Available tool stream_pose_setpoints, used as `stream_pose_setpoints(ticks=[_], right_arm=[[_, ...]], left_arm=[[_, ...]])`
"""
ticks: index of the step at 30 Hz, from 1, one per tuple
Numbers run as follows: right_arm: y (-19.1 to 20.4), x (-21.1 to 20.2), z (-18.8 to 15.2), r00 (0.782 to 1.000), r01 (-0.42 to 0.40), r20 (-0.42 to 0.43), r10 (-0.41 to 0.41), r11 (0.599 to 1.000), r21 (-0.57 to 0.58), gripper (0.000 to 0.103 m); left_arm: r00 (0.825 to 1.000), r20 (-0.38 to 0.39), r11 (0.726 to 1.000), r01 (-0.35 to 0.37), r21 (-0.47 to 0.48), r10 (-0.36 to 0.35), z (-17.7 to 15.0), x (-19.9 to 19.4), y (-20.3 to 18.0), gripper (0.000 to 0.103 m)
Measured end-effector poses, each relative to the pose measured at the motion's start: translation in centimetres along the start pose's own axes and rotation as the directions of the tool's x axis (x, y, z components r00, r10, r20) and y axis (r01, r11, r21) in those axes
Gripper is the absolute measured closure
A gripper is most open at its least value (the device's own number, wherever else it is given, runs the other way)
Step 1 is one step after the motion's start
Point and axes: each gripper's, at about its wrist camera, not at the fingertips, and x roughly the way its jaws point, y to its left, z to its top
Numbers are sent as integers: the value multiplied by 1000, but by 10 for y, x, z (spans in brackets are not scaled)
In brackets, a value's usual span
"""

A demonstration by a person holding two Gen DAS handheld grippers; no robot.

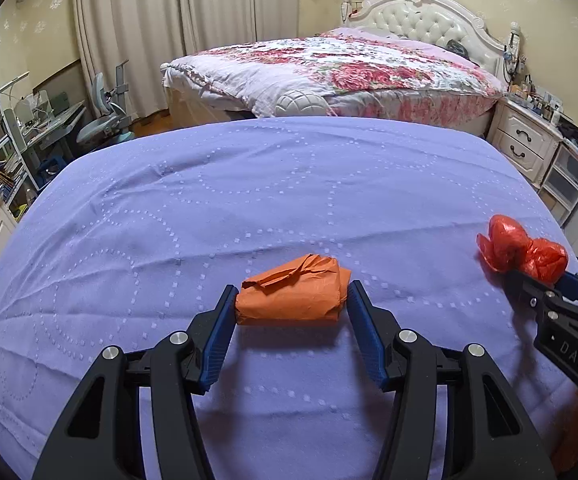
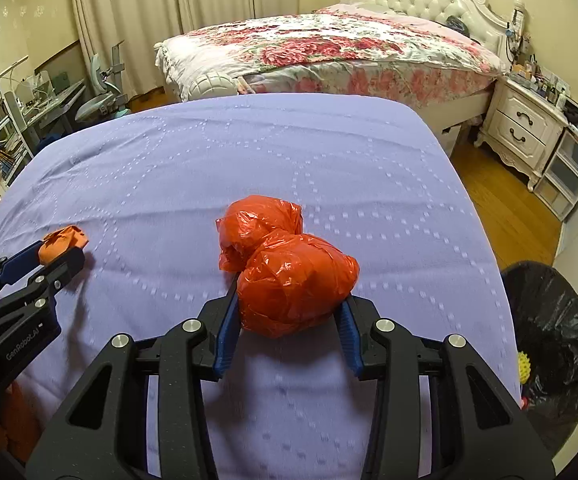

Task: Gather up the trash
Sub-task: 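Carry the cloth and bag over the trash bin and open both tools to drop them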

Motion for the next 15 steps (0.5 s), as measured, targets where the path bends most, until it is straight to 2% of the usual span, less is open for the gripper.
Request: stream_pose_setpoints(ticks=[15], right_arm=[[-30, -46, -47, 999, 25, 30, -26, 998, 49, 62]], left_arm=[[996, 20, 995, 81, 52, -82, -22, -28, -44, 48]])
